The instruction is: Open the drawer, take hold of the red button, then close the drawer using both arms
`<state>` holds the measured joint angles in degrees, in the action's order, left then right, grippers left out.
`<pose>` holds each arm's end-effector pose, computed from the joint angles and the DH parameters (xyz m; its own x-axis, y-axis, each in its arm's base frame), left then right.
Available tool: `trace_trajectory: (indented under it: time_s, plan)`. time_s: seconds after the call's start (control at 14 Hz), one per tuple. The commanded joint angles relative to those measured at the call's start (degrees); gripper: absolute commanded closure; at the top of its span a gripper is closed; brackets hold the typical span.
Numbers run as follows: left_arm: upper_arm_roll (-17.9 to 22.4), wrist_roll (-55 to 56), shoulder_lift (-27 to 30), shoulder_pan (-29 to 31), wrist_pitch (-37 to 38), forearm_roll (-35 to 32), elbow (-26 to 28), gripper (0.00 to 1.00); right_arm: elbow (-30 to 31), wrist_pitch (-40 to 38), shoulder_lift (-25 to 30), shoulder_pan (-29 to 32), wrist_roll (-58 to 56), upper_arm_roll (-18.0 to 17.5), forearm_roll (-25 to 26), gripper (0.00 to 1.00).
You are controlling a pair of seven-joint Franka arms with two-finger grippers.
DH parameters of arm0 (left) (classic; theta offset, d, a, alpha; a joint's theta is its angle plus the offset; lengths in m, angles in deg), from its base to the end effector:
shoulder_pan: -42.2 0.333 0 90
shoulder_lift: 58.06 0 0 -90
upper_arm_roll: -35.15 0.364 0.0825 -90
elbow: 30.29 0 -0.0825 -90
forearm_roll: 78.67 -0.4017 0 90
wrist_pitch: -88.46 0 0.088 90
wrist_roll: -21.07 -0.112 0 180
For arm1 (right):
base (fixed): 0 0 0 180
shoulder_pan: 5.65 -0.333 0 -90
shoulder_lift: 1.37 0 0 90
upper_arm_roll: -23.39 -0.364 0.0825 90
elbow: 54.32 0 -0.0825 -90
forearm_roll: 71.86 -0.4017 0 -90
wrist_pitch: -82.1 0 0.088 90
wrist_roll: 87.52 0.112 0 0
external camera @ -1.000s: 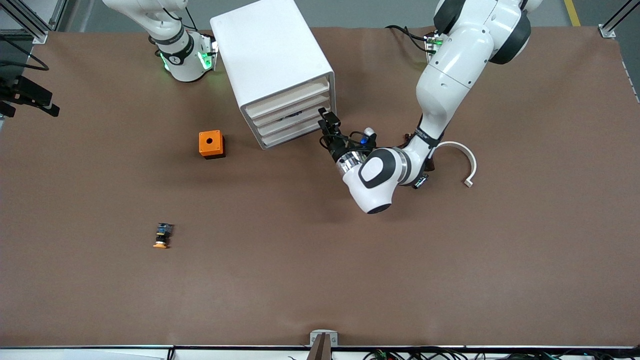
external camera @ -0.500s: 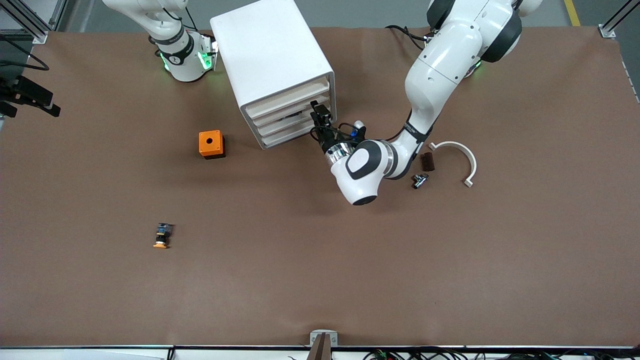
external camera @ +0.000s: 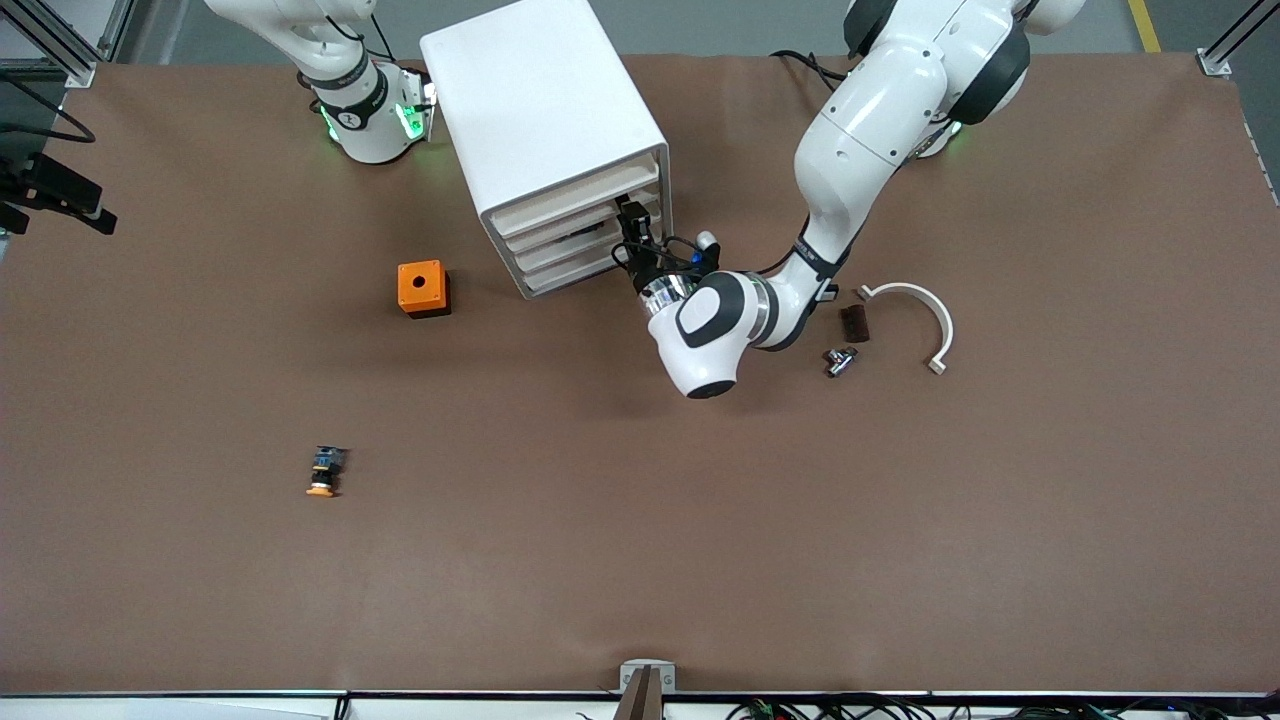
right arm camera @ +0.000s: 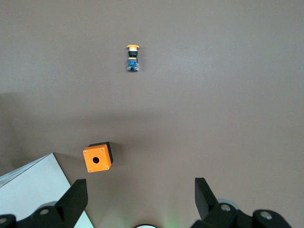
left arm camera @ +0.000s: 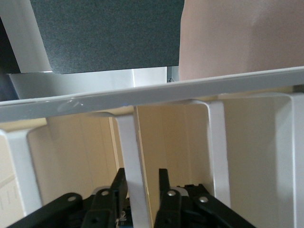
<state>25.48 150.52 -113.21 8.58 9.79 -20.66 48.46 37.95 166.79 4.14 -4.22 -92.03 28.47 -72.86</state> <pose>0.4554 -0.5386 0.1822 -0.3421 0.9371 -0.0690 0.1407 -0.0215 -0.9898 0.5241 -0.0606 0.6930 0.9989 -0.0325 -0.0343 -0.0335 -0.9990 -0.0287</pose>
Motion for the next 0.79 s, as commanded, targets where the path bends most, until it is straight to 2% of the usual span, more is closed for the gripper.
trace_trajectory:
  time_s: [0.0,0.29,0.5,0.71]
  plan:
    - [0.09,0.89,-0.05,-0.31,0.36,0.52,0.09,0.83,0.90,0.30,1.08,-0.03,0.91,-0.07,0.65,0.00]
    - [0.09,0.98,-0.13,-0.13,0.36,0.44,0.09,0.94,0.90,0.13,1.08,-0.03,0.91,-0.07,0.65,0.00]
    - [0.09,0.98,-0.05,0.30,0.36,0.52,0.00,0.94,-0.51,-0.31,0.56,0.06,0.73,0.11,0.65,0.00]
    - [0.09,0.98,0.13,2.40,0.36,1.14,-0.09,0.94,-0.60,0.03,-2.78,0.06,0.56,0.02,1.53,0.00]
